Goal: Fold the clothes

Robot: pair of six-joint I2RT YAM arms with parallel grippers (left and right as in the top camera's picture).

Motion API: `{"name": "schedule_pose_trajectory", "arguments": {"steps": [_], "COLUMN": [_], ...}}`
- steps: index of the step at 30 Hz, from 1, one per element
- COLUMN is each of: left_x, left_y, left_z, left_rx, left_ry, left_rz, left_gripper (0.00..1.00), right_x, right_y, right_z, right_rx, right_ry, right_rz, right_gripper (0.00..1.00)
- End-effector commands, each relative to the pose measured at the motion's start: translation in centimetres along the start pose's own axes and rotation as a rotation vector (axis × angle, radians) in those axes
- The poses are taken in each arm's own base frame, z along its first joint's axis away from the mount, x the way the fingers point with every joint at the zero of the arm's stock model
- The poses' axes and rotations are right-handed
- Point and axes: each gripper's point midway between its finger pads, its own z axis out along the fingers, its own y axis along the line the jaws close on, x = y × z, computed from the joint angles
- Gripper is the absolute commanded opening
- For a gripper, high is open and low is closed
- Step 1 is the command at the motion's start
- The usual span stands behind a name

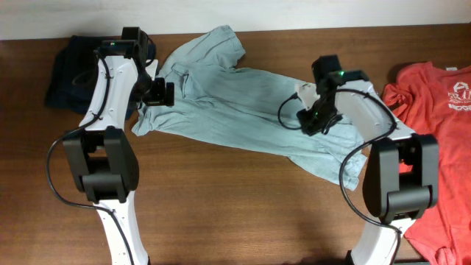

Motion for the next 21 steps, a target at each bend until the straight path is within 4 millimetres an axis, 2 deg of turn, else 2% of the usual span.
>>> {"name": "schedule_pose_trajectory", "arguments": {"steps": [1, 9, 16, 17, 18, 19, 21], "left_x": [0.2, 0.2, 0.2, 0.2, 0.2, 0.2, 0.2], "left_y": [0.5, 0.5, 0.5, 0.5, 0.5, 0.5, 0.5], "left_z": [0.5, 0.5, 0.5, 0.5, 0.5, 0.5, 0.5], "left_rx": [-0.01, -0.01, -0.01, -0.01, -0.01, -0.01, -0.01], "left_ry": [0.013, 0.013, 0.013, 0.013, 0.013, 0.013, 0.013], "left_rz": [-0.018, -0.018, -0.018, -0.018, -0.018, -0.018, -0.018], "left_gripper": [0.99, 0.99, 0.99, 0.99, 0.99, 0.99, 0.99], "right_x": [1.2, 1.7, 1.2, 1.1, 1.0, 0.9, 0.6], "right_y": [1.5, 1.4, 1.2, 1.2, 1.1, 1.1, 1.1], "right_z": [2.2, 4.7, 4.9, 4.8, 4.7, 4.6, 4.4], "right_rx": [-0.038, -0.026, -0.018, -0.016, -0.016, -0.015, -0.012], "right_ry": [0.037, 0.005, -0.019, -0.023, -0.025, -0.028, -0.034], "right_rz": [-0.073, -0.098, -0.102, -0.102, -0.102, -0.103, -0.103], "right_gripper": [0.32, 0.33, 0.31, 0.26, 0.13, 0.07, 0.04]}}
